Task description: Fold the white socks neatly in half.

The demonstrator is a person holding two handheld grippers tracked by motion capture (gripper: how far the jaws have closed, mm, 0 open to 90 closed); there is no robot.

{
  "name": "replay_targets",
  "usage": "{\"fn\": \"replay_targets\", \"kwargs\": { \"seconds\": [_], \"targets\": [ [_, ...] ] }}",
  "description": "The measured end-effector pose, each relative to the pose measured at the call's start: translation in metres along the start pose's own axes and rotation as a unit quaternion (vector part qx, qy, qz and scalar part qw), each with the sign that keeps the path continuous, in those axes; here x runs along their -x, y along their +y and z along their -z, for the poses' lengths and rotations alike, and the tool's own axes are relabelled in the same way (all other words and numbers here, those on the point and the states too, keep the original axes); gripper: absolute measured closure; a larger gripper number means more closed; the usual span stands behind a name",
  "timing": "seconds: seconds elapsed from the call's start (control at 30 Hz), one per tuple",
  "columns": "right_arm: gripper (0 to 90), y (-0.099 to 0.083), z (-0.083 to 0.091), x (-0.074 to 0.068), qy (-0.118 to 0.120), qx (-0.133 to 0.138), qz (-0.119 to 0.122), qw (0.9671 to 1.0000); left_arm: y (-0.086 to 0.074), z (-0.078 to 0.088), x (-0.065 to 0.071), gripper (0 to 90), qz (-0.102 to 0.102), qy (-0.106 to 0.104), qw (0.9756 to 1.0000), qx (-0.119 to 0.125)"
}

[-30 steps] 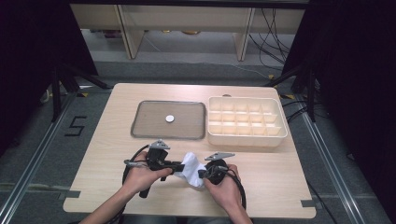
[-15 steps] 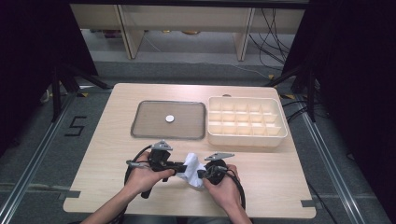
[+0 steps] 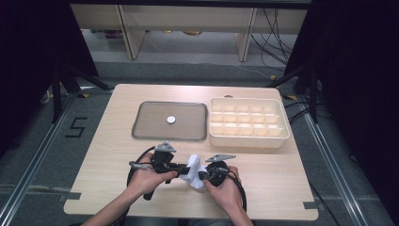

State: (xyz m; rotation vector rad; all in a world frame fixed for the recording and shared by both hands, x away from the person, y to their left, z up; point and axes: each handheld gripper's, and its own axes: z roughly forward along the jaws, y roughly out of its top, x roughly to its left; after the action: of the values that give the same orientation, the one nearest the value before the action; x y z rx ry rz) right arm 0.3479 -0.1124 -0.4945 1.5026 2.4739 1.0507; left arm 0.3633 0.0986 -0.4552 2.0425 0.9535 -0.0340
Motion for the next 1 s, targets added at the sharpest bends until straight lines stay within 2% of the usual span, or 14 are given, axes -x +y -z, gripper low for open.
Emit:
{"fn": "replay_targets", "kwargs": {
  "seconds": [0.3, 0.37, 0.47, 0.53, 0.6, 0.73, 0.77, 1.0],
  "targets": [
    [90.0, 0.000, 0.000, 0.000, 0.002, 0.000, 0.004, 1.0000, 0.001, -0.003, 0.003, 80.8, -0.005, -0.002, 1.0000, 0.000],
    [90.0, -0.001, -0.001, -0.001, 0.000, 0.013, 0.001, 0.9999, 0.001, -0.003, 0.004, 80.9, -0.005, -0.002, 1.0000, -0.001],
    [90.0, -0.001, -0.001, -0.001, -0.001, 0.013, 0.004, 0.9999, 0.001, -0.004, 0.004, 80.9, -0.008, -0.009, 0.9999, -0.003],
    [90.0, -0.001, -0.001, -0.001, 0.000, 0.012, 0.001, 0.9999, 0.001, -0.004, 0.005, 80.9, -0.008, -0.004, 1.0000, -0.003],
    [90.0, 0.000, -0.001, 0.000, 0.004, 0.000, 0.002, 1.0000, 0.001, -0.005, 0.006, 80.8, -0.011, -0.009, 0.9999, -0.005],
    [90.0, 0.000, -0.001, 0.000, 0.004, 0.001, 0.001, 1.0000, 0.001, -0.006, 0.008, 80.9, -0.009, -0.004, 0.9999, -0.002],
    [90.0, 0.000, -0.001, 0.000, 0.003, 0.001, 0.000, 1.0000, 0.001, -0.006, 0.007, 80.9, -0.011, -0.009, 0.9999, -0.006],
    [87.9, -0.001, -0.001, -0.001, 0.003, 0.006, -0.007, 1.0000, -0.001, -0.011, 0.010, 80.9, -0.018, -0.006, 0.9997, -0.013]
  ]
}}
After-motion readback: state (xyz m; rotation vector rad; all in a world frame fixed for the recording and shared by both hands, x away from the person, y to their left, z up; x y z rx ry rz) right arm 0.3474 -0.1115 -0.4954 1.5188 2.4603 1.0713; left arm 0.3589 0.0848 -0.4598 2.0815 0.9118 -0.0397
